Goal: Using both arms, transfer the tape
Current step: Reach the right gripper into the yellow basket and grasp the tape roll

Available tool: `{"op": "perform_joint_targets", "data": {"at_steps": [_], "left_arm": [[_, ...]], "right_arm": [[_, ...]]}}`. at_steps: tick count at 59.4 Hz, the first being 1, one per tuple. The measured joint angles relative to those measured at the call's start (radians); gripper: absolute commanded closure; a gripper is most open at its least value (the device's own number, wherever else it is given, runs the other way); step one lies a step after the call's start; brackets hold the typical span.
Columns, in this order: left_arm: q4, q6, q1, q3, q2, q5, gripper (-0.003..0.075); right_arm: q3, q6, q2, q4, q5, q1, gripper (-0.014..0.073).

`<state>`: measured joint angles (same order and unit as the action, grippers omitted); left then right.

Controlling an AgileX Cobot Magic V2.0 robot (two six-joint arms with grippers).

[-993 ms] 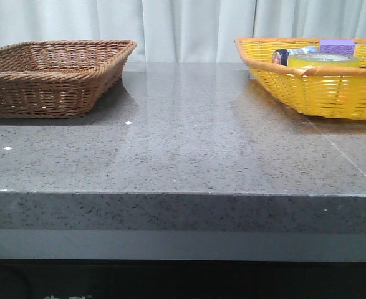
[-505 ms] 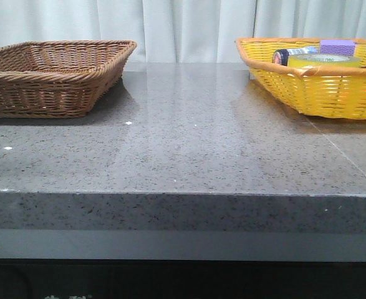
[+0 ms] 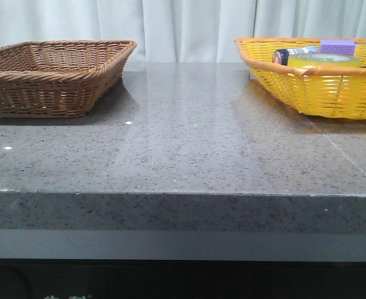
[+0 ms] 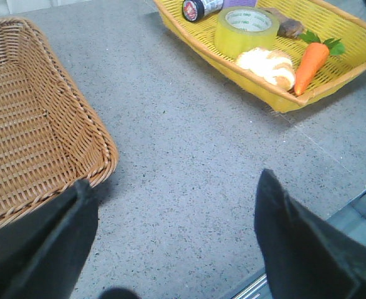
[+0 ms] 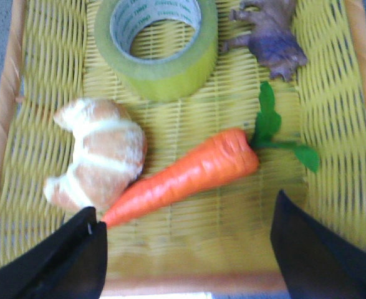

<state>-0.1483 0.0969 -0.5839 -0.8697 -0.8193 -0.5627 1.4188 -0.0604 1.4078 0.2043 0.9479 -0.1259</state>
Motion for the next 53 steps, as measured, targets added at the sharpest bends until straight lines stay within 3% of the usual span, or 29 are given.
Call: {"op": "perform_joint_targets", "data": {"at_steps": [30,53], "left_arm": [[0.000,0.000,0.000,0.004,0.000,0.000,0.0209],[0.000,0.000,0.000,0.004,0.000,0.000,0.0209]], "right_arm": [[0.476,0.000,0.482,0.027,0.059,0.000,0.0035],[0.666,0.000,0.707,0.027,0.081,0.000,0.0035]]}}
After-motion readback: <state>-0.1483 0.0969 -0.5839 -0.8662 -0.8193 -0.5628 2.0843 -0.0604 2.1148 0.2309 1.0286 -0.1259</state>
